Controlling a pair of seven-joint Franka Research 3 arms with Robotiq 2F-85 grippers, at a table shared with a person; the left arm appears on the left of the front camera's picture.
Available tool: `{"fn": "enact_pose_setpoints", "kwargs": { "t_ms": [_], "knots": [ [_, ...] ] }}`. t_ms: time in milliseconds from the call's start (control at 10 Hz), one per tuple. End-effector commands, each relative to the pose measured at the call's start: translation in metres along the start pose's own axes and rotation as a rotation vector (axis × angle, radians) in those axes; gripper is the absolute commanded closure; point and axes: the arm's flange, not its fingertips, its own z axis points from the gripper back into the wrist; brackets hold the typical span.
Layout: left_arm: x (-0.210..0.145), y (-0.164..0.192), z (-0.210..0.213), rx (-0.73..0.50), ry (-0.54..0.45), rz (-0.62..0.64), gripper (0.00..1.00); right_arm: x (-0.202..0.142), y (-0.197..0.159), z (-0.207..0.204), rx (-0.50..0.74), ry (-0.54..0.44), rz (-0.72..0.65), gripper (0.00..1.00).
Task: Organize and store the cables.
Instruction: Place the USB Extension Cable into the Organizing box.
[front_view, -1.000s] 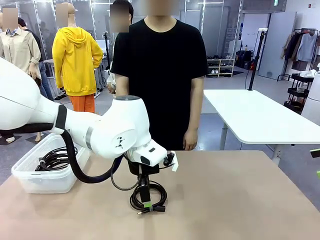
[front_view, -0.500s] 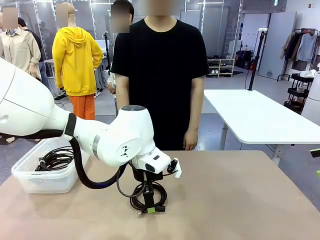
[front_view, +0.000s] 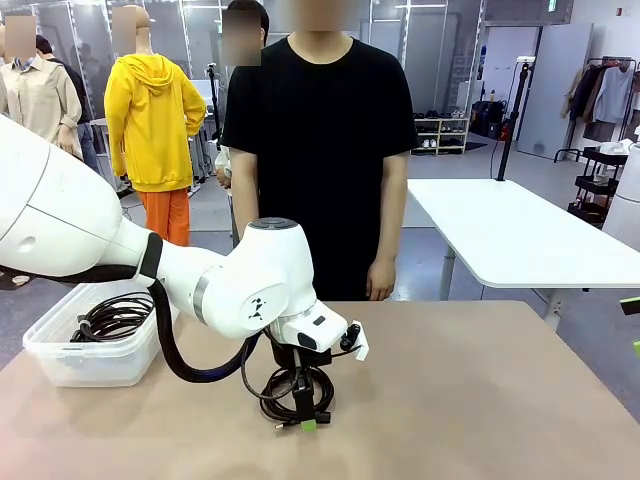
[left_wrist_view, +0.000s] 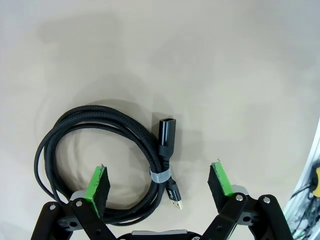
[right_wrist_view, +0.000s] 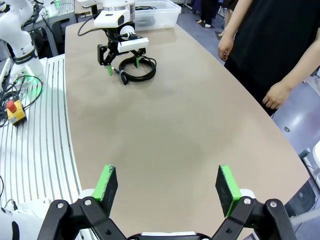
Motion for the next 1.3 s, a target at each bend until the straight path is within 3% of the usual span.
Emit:
{"fn": "enact_pose_setpoints", "kwargs": {
  "t_ms": [0,400,600,700,900,1200],
  "knots": [
    [0.005,0.004,-0.006,-0.006,0.015,0.009,0.0,0.0,-0.002,-0.001,-0.002,-0.013,0.02,0.0],
    [0.003,0.006,-0.017,-0.001,0.082,0.006,0.0,0.0,-0.002,-0.001,-0.002,-0.013,0.02,0.0],
    [0.001,0.002,-0.014,0.009,0.085,0.006,0.27,0.0,-0.002,-0.001,-0.002,-0.013,0.02,0.0],
    [0.001,0.001,-0.013,0.008,0.083,0.006,0.7,0.0,-0.002,-0.001,-0.002,-0.013,0.02,0.0],
    [0.002,-0.001,-0.011,0.008,0.085,0.003,1.0,0.0,-0.002,-0.001,-0.002,-0.013,0.02,0.0],
    [-0.002,-0.004,-0.001,0.021,0.082,0.008,1.0,0.0,-0.002,-0.001,-0.002,-0.013,0.02,0.0]
  ]
}}
